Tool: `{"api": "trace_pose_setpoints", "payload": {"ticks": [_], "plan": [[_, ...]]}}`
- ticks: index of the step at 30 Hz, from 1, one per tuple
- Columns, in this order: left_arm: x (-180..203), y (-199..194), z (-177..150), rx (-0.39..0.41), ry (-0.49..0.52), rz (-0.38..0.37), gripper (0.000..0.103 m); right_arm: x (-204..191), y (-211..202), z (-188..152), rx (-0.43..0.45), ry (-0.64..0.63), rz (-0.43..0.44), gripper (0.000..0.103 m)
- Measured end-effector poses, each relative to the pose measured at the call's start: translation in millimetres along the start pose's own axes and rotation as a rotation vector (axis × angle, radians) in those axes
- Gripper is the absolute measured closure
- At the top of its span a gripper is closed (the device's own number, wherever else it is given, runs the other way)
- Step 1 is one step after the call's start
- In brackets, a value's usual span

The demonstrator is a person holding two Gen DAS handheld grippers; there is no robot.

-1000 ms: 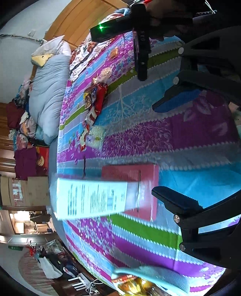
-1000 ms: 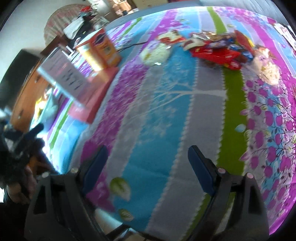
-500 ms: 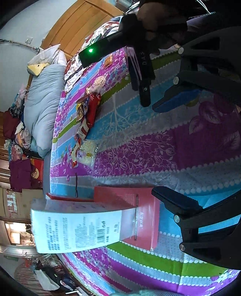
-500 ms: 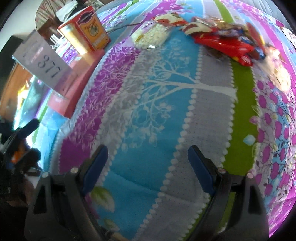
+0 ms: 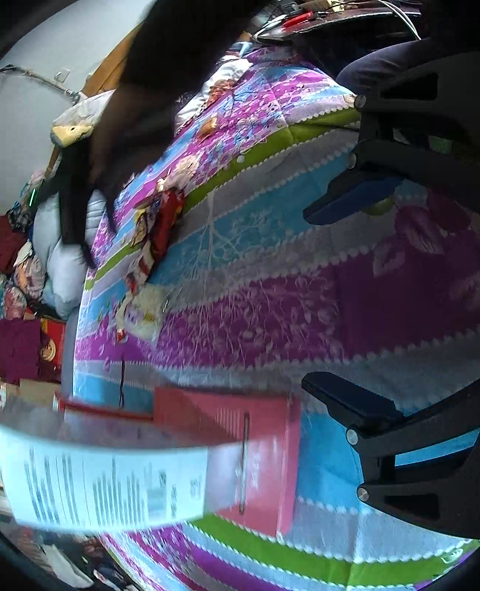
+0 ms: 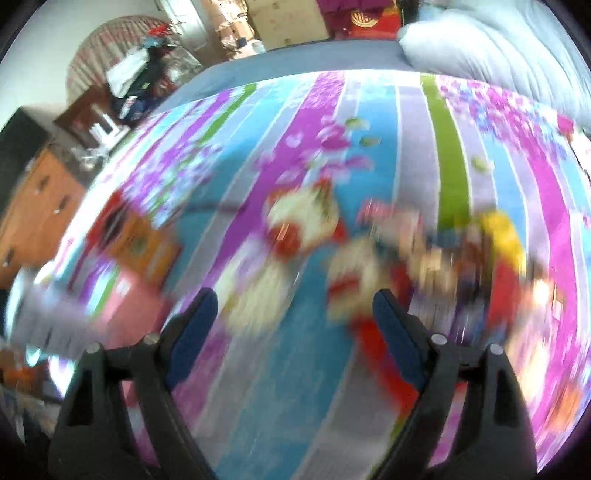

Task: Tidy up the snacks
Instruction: 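Reach the right tool to the clear puffed-rice bag while the left reaches the red-yellow cracker bag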

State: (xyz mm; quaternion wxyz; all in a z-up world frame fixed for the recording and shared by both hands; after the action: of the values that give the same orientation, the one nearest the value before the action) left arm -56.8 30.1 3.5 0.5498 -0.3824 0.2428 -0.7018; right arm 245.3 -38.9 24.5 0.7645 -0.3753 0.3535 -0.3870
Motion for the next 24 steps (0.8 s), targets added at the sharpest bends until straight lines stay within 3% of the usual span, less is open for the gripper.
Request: {"api": "trace_pose_setpoints", "payload": {"ticks": [3,6,11,15,18,20,22,24], "plan": [[10.0,8.3,3.6,-0.014,0.025,-0.009,0.02,1.6,50.0,35.4,-0.069,-0.02,-0.026,0.016],[15.2,14.0,6.9,-0.026,0.043,-0.008,0.02,1.2,87.6,54.1,-0.084,-0.023,-0.022,0.017],[14.5,25.1,5.1,-0.063,0.048,-0.007,0.02,-13.8,132.4,53.5,-0.145,-0.073,-0.018,0.016],[16.9,28.9,3.8,-0.072,0.053,-0.015,0.02,-50.3,120.5,8.8,-0.196,-0.25,0.034,0.014],[21.3,26.9,5.2,-0.067,0.057,-0.024,0.02,-73.2,89.7,-61.5,-0.248,-0.446,0.035,0.012],[25.4,22.6,6.6,-0.056,0.063,-0.029,0.02,-73.6,66.4,-100.9,-0.294,-0.472,0.072,0.012],[29.8,16.7,7.7,-0.044,0.071,-0.034,0.02,-63.0,33.1,-130.9,-0.286,-0.491,0.055,0.017],[32.8,11.9,7.3,-0.039,0.078,-0.034,0.02,-42.5,-15.6,-140.4,-0.169,-0.415,0.031,0.016]]}}
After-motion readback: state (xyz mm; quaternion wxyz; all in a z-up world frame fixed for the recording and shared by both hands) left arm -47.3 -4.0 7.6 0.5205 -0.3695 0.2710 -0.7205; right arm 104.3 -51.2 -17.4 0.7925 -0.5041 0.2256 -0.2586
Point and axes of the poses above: each gripper's, at about its wrist camera, not at the fingertips, and y roughly the way its jaws point, x to its right, z to its top, the point moved 6 cm from there along y, roughly the way its jaws point
